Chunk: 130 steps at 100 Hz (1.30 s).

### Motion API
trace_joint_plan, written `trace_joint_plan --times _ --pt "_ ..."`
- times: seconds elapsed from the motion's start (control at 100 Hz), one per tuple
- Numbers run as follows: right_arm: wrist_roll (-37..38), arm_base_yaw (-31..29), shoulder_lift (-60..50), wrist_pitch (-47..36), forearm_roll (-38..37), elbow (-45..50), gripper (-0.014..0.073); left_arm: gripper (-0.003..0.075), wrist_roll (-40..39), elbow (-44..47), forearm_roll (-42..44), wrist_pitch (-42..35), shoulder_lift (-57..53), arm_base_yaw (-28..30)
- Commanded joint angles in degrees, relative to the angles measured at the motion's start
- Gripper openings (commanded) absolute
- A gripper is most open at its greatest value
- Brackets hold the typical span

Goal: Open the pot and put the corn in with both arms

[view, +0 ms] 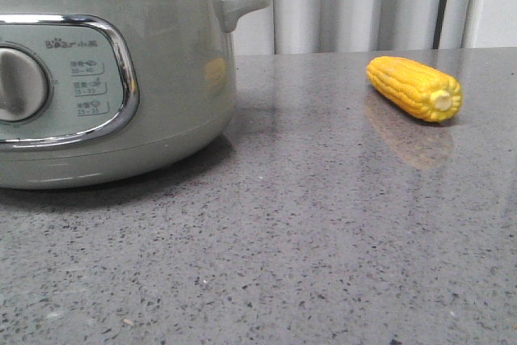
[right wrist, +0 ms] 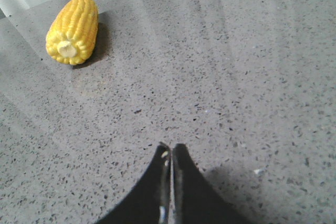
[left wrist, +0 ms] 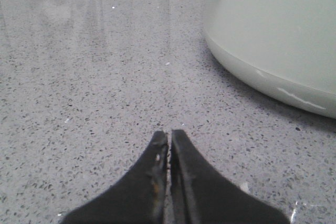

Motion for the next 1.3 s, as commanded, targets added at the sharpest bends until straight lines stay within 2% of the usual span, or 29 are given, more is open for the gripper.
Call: trace_joint_plan --times 0.0,1.06,1.29 --pt "-0.6 -0.3 -1.0 -0.4 -0.1 1.0 -0.0071 -0.0020 -0.3 1.6 -0.4 -4.4 -1.3 0.1" --pt "-0.6 -0.3 -1.0 -0.4 -0.1 1.0 -0.0071 -0.0020 -0.3 1.6 -0.4 -4.4 -1.3 0.1" --pt "-0.6 -0.3 -1.0 -0.5 -2.3 1.0 -0.0071 -0.0020 -0.3 1.6 -0.4 -4.4 -1.3 0.1"
